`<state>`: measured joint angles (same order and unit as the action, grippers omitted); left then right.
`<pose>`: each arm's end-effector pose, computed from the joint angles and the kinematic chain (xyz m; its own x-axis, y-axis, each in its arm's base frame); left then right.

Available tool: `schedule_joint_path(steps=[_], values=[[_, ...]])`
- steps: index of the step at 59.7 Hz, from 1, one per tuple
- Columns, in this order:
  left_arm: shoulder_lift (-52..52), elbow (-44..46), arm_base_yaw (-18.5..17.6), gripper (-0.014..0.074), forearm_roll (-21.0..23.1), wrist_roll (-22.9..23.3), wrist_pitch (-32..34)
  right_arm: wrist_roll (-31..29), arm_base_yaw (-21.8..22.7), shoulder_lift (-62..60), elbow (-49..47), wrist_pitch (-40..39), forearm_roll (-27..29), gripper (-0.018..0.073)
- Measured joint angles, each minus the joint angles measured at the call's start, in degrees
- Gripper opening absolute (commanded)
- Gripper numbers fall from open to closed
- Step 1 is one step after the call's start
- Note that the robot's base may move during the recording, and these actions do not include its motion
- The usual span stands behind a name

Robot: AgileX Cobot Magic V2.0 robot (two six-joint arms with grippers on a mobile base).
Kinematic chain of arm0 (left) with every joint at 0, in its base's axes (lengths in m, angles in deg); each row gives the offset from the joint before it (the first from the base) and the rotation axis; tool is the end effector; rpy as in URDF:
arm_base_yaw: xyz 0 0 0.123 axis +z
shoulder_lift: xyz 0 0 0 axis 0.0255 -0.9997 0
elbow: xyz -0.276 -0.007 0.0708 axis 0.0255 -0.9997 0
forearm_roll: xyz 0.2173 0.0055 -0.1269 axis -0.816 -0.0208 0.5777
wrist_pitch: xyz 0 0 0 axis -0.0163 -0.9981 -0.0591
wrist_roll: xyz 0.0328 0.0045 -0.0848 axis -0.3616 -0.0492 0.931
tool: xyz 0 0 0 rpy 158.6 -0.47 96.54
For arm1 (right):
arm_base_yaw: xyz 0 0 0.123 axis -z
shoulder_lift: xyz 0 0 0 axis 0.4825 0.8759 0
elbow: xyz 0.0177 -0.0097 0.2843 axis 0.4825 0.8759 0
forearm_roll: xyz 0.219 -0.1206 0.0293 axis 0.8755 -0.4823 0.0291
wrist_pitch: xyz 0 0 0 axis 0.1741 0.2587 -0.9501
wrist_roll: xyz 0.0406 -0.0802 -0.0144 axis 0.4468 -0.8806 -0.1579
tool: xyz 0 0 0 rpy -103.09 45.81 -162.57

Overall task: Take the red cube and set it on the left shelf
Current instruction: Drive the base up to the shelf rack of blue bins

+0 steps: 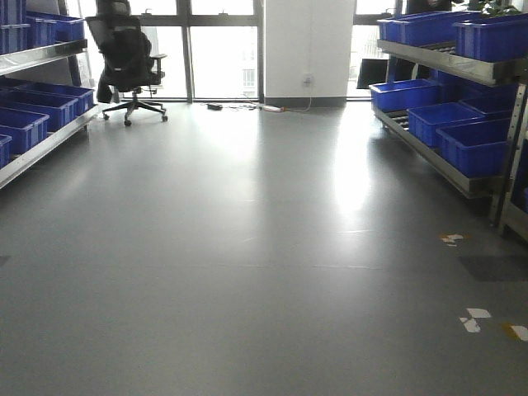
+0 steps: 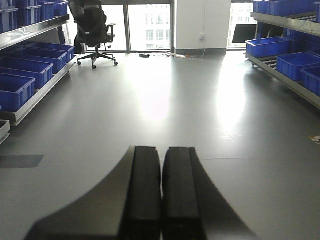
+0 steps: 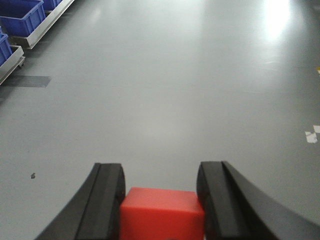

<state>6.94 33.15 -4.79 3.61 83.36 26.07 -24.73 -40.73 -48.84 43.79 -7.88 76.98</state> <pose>0.0562 -0.0031 0.1985 -0.0464 -0.0121 -0.9988 0.0561 0.9983 -0.0147 0.1270 0.0306 0.3437 -0.3907 0.1042 -0.9146 -0.1750 0.9670 0.1850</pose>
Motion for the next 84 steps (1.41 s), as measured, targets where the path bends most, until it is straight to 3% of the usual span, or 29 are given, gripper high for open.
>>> schedule_joint_path(steps=[84], values=[[0.0, 0.0, 0.0, 0.0101, 0.0, 0.0, 0.0, 0.0, 0.0, 0.0, 0.0, 0.0, 0.0, 0.0057]])
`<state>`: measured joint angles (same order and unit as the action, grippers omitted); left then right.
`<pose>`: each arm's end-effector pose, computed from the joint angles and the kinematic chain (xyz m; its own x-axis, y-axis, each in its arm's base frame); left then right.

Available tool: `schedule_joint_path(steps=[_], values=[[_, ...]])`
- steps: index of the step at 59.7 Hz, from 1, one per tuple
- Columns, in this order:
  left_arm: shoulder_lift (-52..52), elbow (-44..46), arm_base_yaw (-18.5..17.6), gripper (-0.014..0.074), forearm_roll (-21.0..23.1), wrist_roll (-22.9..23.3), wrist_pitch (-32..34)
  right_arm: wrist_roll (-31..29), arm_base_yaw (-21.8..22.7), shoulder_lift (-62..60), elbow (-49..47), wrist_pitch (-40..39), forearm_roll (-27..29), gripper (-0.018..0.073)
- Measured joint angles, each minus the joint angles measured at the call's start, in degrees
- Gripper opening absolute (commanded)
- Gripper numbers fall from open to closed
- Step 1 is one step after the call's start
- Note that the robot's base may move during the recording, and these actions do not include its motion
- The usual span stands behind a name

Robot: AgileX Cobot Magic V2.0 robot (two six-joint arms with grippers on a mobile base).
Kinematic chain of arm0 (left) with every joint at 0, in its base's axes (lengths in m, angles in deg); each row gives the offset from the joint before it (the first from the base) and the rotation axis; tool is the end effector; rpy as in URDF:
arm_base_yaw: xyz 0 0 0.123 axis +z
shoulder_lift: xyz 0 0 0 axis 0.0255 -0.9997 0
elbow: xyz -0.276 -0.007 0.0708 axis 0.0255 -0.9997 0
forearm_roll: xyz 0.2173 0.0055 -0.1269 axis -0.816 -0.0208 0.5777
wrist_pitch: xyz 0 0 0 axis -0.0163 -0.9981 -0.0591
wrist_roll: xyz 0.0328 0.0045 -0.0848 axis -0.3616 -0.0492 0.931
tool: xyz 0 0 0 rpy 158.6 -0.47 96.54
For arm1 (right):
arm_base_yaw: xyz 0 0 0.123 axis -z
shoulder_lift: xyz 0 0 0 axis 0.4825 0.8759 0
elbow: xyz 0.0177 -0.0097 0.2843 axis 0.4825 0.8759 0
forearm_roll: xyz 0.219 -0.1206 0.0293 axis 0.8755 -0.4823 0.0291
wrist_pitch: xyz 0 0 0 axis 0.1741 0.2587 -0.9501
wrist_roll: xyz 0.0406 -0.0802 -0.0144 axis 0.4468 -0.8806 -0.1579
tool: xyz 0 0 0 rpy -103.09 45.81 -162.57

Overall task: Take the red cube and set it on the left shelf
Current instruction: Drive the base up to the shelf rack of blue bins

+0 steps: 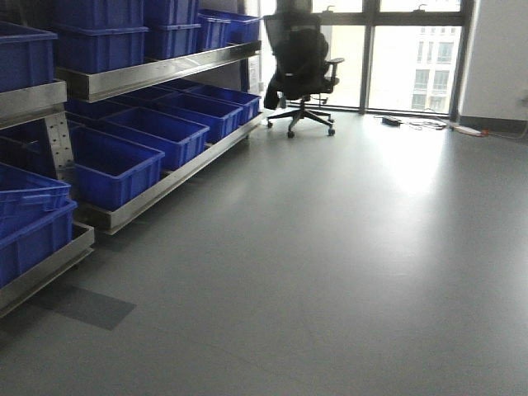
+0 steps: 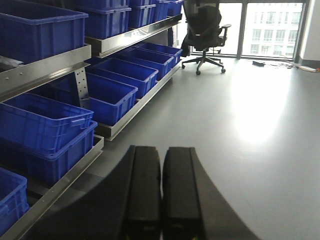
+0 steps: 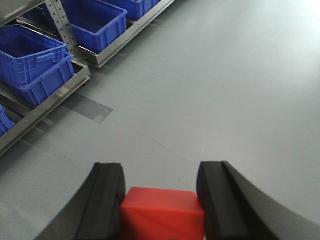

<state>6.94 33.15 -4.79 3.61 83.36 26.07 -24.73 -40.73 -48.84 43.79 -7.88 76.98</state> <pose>0.0562 -0.0031 0.1985 -0.0464 -0.0121 -0.9988 0.0561 0.9983 -0.0147 0.1270 0.0306 0.3437 -0.3907 0.1042 -0.9146 -0.1750 0.9670 0.1850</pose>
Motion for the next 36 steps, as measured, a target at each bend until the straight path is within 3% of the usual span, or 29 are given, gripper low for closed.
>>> schedule_joint_path(steps=[36], values=[[0.0, 0.0, 0.0, 0.0101, 0.0, 0.0, 0.0, 0.0, 0.0, 0.0, 0.0, 0.0, -0.02, 0.0057]])
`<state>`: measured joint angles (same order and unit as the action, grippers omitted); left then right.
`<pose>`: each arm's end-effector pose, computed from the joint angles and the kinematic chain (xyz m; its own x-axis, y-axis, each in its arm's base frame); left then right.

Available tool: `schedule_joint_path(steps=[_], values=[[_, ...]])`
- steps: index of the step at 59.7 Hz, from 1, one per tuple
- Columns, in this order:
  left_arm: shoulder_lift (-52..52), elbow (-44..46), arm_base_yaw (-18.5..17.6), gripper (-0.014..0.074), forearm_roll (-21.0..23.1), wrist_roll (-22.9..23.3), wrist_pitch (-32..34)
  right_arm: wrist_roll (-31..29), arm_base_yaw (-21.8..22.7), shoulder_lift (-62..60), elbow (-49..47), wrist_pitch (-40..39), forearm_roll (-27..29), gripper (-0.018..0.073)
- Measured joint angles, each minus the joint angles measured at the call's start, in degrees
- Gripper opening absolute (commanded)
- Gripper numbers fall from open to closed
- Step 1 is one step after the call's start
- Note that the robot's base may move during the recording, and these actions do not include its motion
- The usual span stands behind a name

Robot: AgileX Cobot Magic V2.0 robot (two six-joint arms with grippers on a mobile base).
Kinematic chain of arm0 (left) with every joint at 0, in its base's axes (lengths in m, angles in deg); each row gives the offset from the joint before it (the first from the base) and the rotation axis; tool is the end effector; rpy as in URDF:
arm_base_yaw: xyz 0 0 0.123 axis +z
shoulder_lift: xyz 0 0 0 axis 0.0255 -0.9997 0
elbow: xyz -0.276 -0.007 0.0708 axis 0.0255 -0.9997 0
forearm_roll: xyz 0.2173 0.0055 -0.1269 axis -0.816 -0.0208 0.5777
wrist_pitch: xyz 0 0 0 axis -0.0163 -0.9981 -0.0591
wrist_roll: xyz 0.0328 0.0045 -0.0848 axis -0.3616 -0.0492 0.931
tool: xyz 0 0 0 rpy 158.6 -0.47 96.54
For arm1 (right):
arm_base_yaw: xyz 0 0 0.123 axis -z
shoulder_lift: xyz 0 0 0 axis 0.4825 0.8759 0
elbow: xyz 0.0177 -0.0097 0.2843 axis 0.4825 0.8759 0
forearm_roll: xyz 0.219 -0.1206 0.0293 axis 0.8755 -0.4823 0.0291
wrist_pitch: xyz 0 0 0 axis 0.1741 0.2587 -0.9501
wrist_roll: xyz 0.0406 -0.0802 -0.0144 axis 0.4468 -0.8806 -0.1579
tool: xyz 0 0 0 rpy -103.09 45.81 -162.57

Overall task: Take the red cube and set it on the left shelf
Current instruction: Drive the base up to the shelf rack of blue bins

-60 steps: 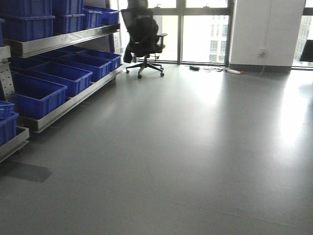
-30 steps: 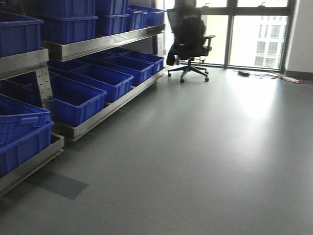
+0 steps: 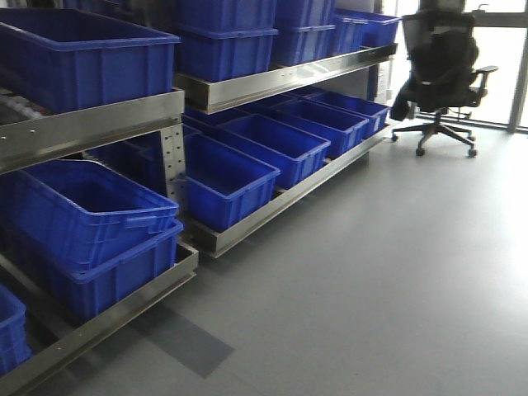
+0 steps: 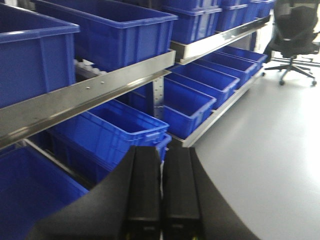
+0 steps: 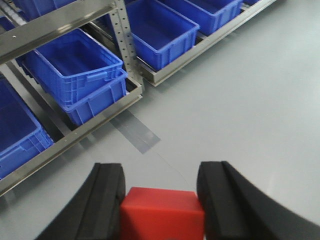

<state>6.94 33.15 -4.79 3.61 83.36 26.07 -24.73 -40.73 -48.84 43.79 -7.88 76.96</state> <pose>0.0562 -0.0031 0.1985 -0.0464 -0.0121 -0.9988 0.0561 0.9983 -0.0147 0.1270 0.0306 0.3437 -0.3906 0.1040 -0.9147 -0.1750 0.9671 0.1846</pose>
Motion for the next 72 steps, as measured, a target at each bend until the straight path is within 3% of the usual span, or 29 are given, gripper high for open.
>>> schedule_joint_path(steps=[72], values=[[0.0, 0.0, 0.0, 0.0101, 0.0, 0.0, 0.0, 0.0, 0.0, 0.0, 0.0, 0.0, 0.0, 0.0057]])
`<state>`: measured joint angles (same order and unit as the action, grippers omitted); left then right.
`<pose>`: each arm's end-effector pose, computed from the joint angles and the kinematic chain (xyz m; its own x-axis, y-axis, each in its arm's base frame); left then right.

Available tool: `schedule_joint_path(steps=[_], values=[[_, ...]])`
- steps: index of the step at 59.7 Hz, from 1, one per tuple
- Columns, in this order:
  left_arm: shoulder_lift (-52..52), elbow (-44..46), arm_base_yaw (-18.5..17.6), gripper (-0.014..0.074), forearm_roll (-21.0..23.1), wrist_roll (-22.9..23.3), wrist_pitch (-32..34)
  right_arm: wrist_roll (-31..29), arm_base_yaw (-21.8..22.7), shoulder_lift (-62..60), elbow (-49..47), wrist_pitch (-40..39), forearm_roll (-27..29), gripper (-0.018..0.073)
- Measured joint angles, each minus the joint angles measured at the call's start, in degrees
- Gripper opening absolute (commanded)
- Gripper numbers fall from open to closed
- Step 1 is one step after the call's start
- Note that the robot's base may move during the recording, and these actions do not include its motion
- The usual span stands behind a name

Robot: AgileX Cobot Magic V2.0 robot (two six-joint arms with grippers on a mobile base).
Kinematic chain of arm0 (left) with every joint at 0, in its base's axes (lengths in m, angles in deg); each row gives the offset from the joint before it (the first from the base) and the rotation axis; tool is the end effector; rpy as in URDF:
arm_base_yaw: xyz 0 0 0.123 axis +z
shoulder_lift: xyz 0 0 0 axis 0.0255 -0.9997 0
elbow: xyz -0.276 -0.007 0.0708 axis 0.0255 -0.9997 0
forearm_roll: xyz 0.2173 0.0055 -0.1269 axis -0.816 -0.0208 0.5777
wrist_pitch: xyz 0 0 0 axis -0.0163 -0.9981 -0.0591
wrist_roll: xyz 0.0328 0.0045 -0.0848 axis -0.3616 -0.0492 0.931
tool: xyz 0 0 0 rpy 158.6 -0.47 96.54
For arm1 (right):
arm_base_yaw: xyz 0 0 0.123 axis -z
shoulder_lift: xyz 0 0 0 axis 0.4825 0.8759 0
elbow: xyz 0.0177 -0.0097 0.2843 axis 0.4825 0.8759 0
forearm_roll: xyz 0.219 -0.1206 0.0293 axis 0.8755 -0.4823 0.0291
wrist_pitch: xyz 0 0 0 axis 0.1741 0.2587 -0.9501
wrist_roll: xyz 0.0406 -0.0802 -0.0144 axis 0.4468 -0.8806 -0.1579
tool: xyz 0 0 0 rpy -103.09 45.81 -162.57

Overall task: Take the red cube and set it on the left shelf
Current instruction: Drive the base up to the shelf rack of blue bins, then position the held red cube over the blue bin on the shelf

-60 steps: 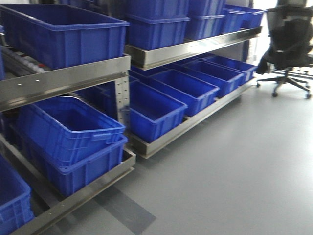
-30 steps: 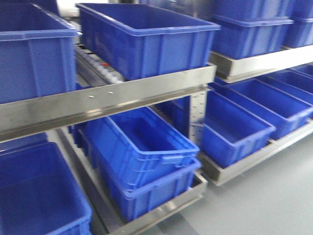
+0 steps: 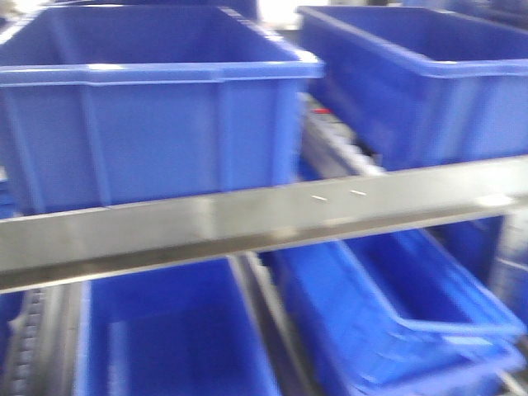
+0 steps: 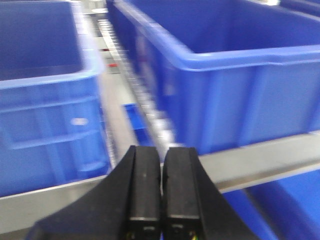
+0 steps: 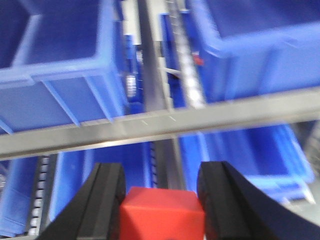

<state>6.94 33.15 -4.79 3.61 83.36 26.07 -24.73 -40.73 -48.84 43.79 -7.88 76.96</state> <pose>0.0562 -0.0031 0.1985 -0.0464 -0.0121 -0.9988 0.0561 0.9983 -0.0147 0.1270 0.0306 0.3437 -0.3906 0.1040 -0.9147 -0.1750 0.9671 0.1846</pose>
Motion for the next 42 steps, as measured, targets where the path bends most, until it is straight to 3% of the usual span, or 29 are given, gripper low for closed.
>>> schedule_joint_path(steps=[42], values=[[0.0, 0.0, 0.0, 0.0101, 0.0, 0.0, 0.0, 0.0, 0.0, 0.0, 0.0, 0.0, 0.0, 0.0057]])
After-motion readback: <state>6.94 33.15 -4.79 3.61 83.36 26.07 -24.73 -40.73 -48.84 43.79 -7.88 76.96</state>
